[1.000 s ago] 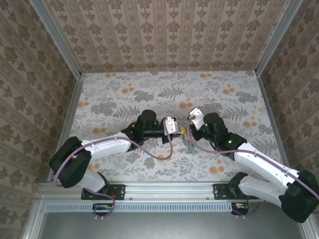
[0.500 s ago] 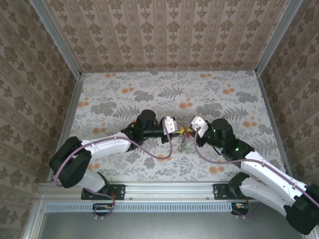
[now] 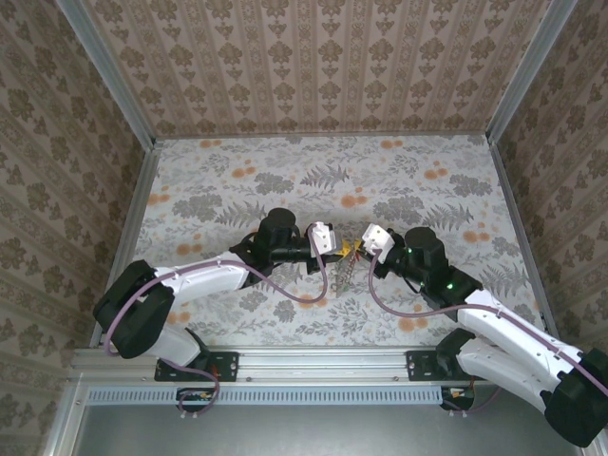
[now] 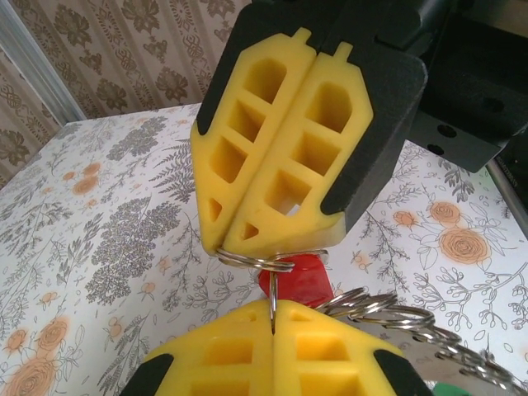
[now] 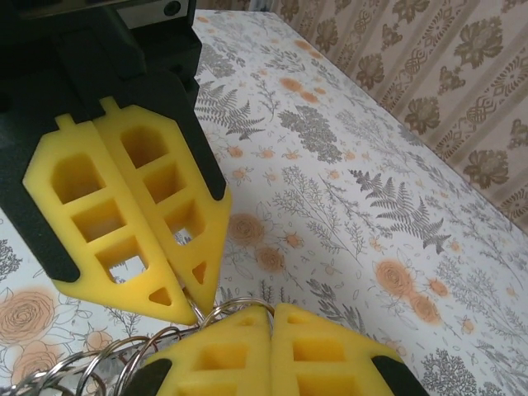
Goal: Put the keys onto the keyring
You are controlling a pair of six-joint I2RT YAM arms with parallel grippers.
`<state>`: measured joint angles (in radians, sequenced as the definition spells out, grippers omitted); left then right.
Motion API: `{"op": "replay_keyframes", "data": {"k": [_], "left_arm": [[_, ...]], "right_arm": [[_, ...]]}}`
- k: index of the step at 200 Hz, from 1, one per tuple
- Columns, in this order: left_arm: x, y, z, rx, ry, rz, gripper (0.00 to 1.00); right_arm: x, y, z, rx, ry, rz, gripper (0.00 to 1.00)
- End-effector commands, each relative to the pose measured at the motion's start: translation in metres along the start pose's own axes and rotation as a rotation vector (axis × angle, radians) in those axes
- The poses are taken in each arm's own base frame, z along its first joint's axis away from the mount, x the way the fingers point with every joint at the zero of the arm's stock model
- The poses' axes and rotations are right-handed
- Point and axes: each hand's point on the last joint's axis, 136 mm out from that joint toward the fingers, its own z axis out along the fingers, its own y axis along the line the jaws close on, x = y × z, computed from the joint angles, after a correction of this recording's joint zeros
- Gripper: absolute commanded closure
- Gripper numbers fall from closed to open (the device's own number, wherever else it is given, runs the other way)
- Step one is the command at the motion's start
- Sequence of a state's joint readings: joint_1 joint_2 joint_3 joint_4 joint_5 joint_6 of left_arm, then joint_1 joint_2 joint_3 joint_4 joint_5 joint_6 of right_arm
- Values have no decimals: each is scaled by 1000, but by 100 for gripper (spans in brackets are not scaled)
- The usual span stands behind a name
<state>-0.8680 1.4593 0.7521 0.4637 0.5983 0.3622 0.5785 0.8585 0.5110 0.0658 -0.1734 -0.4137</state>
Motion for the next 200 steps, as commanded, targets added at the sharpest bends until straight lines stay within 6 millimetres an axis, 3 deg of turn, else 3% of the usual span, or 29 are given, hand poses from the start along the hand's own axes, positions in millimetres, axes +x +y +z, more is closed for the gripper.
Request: {"op": "replay_keyframes", "data": {"k": [1, 59, 113, 134, 167, 200], "left_arm": [[-26, 3, -8, -2, -76, 33, 100], [-29, 4, -11, -8, -83, 39, 100], [-24, 7, -18, -51, -62, 37, 100], [-21, 7, -22, -58, -56, 31, 100], [-18, 10, -27, -85, -41, 37, 100], [-8, 18, -38, -151, 6, 37, 100]], "right_arm": [[-5, 8, 0, -44, -40, -2, 100], [6, 14, 1, -75, 3, 34, 100], [-13, 18, -16, -177, -101, 198, 100], [-16, 8, -19, -146, -121, 238, 100], [11, -16, -10, -5, 46, 303, 100], [66, -42, 5, 163, 419, 539, 100]]}}
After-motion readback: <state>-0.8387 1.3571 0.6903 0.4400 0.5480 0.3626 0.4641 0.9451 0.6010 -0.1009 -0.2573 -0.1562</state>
